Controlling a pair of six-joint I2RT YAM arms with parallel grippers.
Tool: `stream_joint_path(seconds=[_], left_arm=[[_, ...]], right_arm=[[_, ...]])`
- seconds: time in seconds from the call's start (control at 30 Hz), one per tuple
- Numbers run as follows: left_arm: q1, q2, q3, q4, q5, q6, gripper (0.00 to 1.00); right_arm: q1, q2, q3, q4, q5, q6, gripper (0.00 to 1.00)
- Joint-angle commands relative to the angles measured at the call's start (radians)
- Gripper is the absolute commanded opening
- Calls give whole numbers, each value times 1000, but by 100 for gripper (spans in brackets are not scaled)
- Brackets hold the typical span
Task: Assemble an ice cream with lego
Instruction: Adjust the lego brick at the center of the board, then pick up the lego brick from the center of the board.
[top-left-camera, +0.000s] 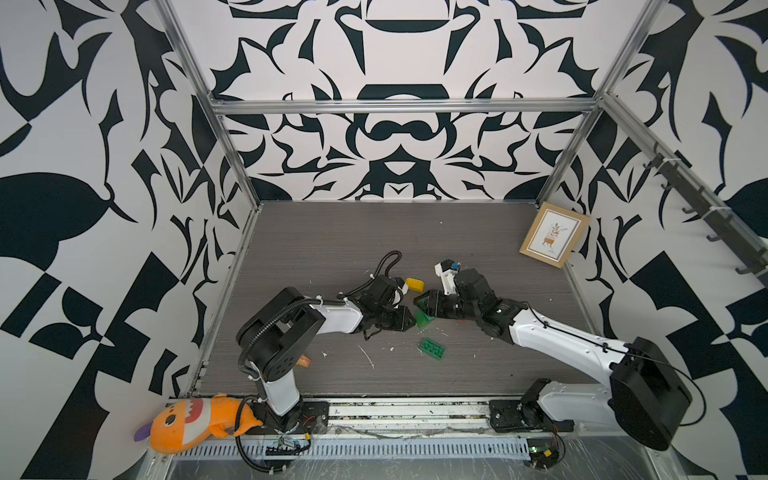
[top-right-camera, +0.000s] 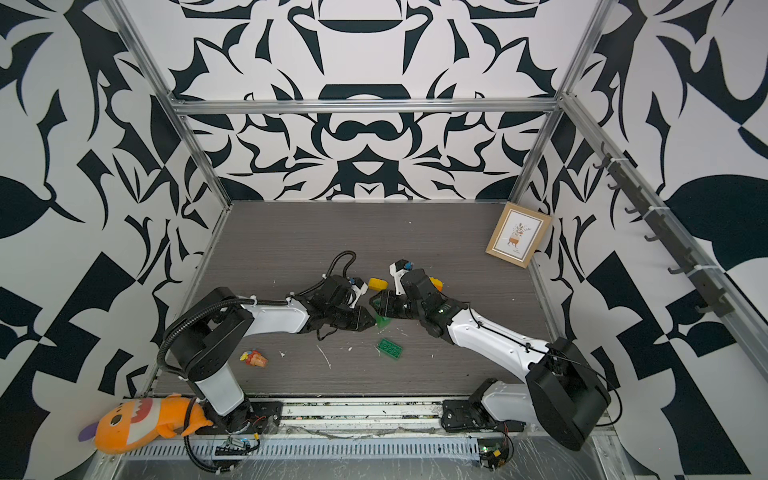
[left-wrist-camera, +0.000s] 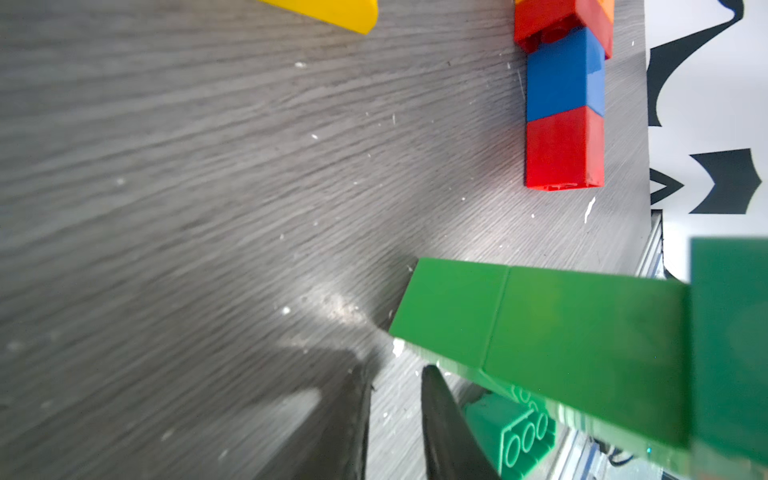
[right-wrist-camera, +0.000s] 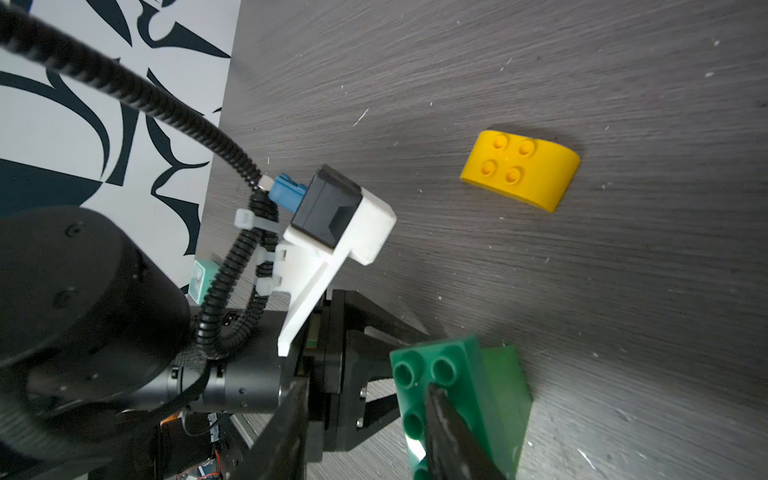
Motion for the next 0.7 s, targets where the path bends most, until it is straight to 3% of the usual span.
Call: stream_joint_path(seconds=[0.0,0.43,0.67], left_arm=[[-3,-33,-18,-6,-25,6,28],[0,-124,-70,-5,-87,17,30],[26,-210,-102,-40,-116,29,38]], right_arm=[[1,-23,51,-62,43,-33,49],[68,20,162,-120,33,-97,53],[91,-170,145,-329,115,-240,53]])
